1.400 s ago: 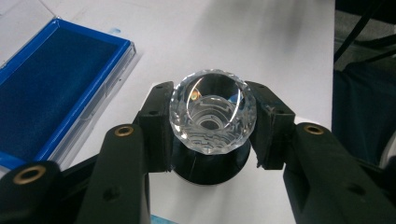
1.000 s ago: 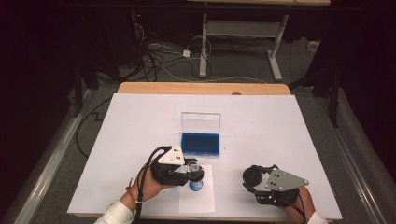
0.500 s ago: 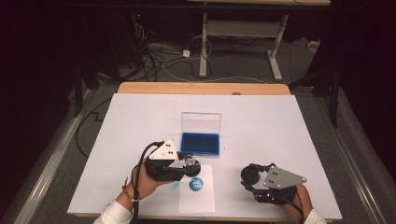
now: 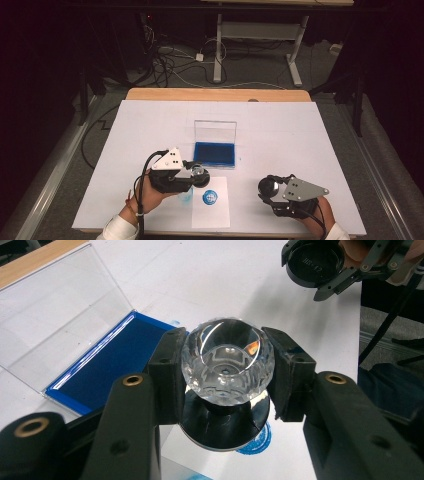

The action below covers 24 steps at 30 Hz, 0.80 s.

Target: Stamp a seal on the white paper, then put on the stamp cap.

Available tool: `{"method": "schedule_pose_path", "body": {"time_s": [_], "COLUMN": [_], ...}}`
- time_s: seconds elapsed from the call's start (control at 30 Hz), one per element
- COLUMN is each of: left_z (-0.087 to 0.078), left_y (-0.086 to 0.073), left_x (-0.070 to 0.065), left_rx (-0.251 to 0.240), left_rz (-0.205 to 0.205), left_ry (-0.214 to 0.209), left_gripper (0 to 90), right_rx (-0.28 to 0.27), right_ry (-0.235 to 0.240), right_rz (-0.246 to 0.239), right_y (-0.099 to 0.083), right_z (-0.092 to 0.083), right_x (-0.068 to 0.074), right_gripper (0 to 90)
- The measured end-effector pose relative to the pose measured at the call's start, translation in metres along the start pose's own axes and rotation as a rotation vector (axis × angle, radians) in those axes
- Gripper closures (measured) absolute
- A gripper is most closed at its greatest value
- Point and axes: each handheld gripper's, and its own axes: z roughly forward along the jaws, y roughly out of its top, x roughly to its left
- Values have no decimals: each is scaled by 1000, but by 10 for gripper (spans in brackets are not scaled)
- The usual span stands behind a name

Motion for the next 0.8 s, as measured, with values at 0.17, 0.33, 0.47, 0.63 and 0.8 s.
{"method": "schedule_pose_path", "body": {"time_s": [0.17, 0.33, 0.47, 0.63, 0.8], "left_z": [-4, -7, -10, -12, -14], "left_y": [0, 1, 4, 3, 8], "left_x": [0, 0, -1, -2, -3], "left_rx": [-12, -22, -35, -40, -53], "left_rz": [-3, -5, 3, 1, 13], "left_ry": [4, 7, 6, 6, 5], "left_gripper": [540, 540, 540, 540, 540], "right_rx": [1, -1, 2, 4, 9], "right_ry": [-1, 7, 10, 22, 30], "right_rz": [4, -2, 3, 10, 2], "right_y": [-1, 1, 0, 2, 3], "right_z": [0, 2, 3, 9, 13], "right_x": [-1, 2, 1, 1, 4], "right_gripper": [384, 384, 384, 384, 384]}}
